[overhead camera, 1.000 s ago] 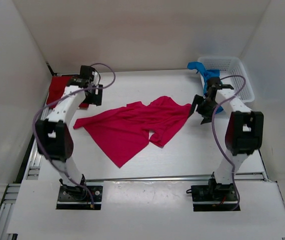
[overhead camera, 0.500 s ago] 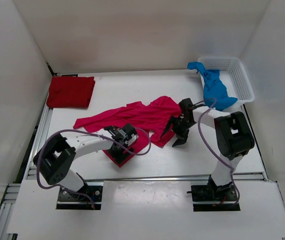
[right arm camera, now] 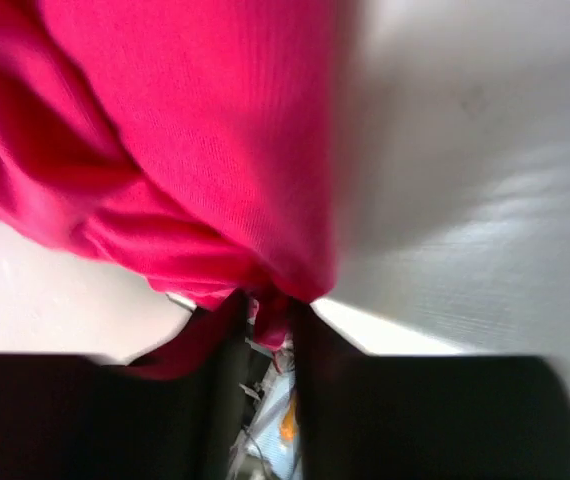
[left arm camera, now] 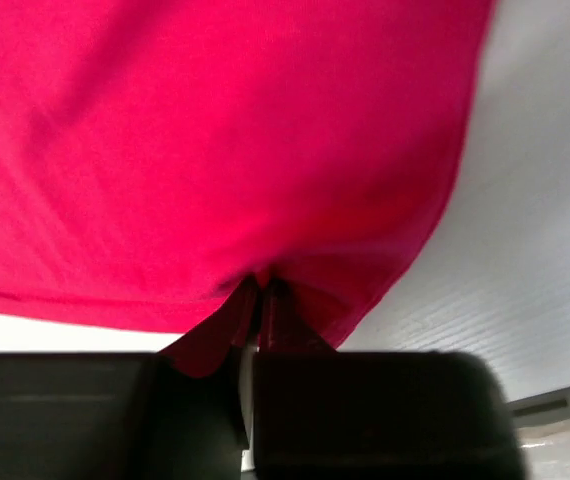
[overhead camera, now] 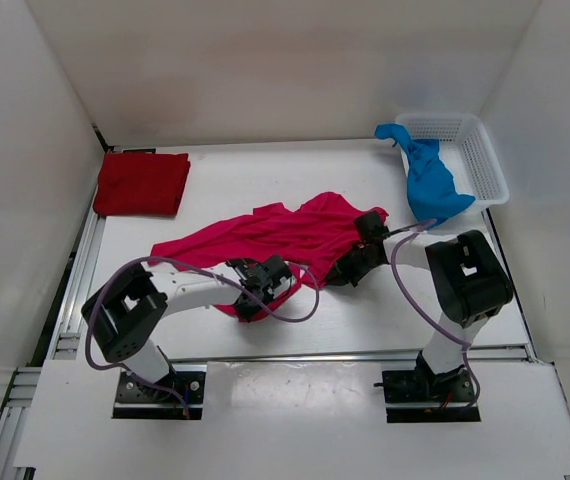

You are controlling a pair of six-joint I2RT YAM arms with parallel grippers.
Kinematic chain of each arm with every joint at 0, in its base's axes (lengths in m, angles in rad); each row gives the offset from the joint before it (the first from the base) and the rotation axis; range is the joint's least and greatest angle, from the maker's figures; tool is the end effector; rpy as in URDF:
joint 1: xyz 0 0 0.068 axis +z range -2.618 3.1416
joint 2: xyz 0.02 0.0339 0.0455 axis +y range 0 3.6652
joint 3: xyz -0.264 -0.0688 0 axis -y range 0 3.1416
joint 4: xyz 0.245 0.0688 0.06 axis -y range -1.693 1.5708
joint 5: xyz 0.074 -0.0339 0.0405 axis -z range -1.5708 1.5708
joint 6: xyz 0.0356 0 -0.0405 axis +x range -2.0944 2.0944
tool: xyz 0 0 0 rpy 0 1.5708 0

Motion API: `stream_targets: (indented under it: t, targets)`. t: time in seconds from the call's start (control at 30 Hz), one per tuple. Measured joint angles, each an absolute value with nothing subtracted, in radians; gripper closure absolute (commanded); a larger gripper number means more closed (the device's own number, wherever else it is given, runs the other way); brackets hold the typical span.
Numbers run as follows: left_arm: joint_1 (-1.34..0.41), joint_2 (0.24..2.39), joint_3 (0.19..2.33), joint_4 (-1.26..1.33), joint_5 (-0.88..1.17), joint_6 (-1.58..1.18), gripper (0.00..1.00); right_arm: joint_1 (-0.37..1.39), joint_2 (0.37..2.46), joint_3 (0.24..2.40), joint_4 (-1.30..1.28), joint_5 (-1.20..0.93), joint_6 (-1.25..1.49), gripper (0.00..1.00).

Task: Fold and stack the t-shirts
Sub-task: Flatten out the tshirt

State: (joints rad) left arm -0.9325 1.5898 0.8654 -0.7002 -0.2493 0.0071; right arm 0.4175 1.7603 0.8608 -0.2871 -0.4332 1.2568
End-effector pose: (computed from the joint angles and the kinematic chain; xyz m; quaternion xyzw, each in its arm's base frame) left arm 0.1644 -0.2068 0.1527 0.4399 0.8865 0.0786 0.1202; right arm 0.2764 0.1389 0.1197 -0.3531 -0.8922 -0.2797 0.0318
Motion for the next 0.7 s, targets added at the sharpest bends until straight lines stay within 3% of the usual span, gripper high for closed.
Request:
stream_targets:
  t: [0.07, 0.27, 0.4, 0.43, 0.53, 0.7]
  targets:
    - [-0.930, 1.603, 0.876, -0.699, -0.251, 0.013, 0.90, 0.406, 1.755, 0.850, -0.267, -0.410, 1.272, 1.00]
    - [-0.835, 1.564, 0.847, -0.661, -0.236, 0.010, 0.90, 0.330, 1.707, 0.817, -0.313, -0.384, 1.240, 0.99]
    - [-0.682, 1.422, 0.704, -0.625, -0.312, 0.008, 0.90, 0.266, 1.588, 0.758, -0.420, -0.285, 1.124, 0.84]
    - [-0.643, 1.372, 0.654, -0.624, -0.337, 0.007, 0.90, 0.243, 1.544, 0.723, -0.438, -0.265, 1.094, 0.72]
    - [-0.600, 1.253, 0.553, -0.664, -0.391, 0.006, 0.90, 0.178, 1.433, 0.631, -0.500, -0.265, 1.034, 0.56]
    - [-0.604, 1.229, 0.557, -0.731, -0.377, 0.004, 0.90, 0.136, 1.404, 0.606, -0.536, -0.322, 0.933, 0.47]
